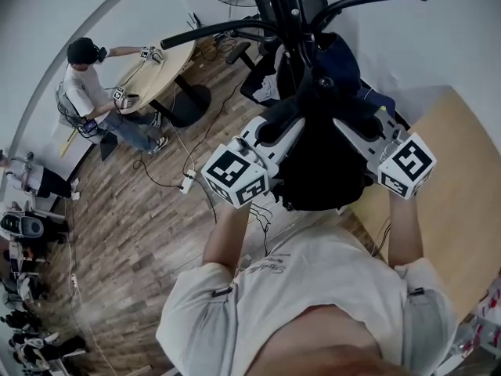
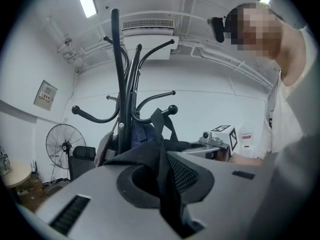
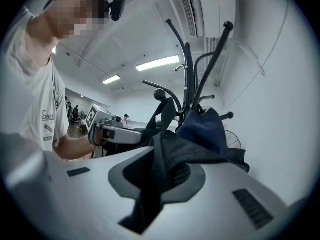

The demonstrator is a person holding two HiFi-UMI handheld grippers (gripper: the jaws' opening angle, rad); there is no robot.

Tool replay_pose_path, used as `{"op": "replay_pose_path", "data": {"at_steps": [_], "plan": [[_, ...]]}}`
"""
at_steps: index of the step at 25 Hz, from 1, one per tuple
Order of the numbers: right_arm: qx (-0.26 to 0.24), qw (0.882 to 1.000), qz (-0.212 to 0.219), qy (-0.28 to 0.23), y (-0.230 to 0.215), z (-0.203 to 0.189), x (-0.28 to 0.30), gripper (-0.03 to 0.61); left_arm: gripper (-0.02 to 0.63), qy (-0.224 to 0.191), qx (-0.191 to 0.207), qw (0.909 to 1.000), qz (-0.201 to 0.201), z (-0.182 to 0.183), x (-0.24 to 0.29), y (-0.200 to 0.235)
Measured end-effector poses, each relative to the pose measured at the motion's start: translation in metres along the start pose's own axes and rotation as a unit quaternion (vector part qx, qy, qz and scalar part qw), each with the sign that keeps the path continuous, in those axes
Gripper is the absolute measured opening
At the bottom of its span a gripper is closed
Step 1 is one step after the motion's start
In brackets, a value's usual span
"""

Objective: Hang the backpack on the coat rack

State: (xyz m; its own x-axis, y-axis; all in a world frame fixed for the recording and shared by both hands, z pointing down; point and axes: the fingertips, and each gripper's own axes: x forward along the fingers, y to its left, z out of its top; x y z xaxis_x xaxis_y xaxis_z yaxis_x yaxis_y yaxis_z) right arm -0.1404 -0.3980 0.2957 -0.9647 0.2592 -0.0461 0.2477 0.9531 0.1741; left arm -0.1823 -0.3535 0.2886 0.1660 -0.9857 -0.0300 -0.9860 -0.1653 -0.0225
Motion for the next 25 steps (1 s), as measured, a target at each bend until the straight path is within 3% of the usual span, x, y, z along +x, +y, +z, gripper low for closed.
{"op": "replay_pose_path", "data": {"at_steps": [14, 21, 25], "plan": [[0.022, 0.998, -0.049, 0.014, -0.013, -0.022, 0.003, 0.061, 0.054, -0.002, -0.031, 0.9995, -0.003, -0.015, 0.005, 0.016], [0.02, 0.994, -0.108, 0.021, -0.009, -0.026, -0.003, 0.076, 0.094, -0.015, -0.044, 0.9986, 0.024, -0.021, -0.015, 0.019], [0.002, 0.985, -0.168, 0.045, -0.01, -0.031, -0.021, 0.107, 0.094, -0.016, -0.05, 0.9978, 0.04, -0.022, -0.033, 0.022]]}}
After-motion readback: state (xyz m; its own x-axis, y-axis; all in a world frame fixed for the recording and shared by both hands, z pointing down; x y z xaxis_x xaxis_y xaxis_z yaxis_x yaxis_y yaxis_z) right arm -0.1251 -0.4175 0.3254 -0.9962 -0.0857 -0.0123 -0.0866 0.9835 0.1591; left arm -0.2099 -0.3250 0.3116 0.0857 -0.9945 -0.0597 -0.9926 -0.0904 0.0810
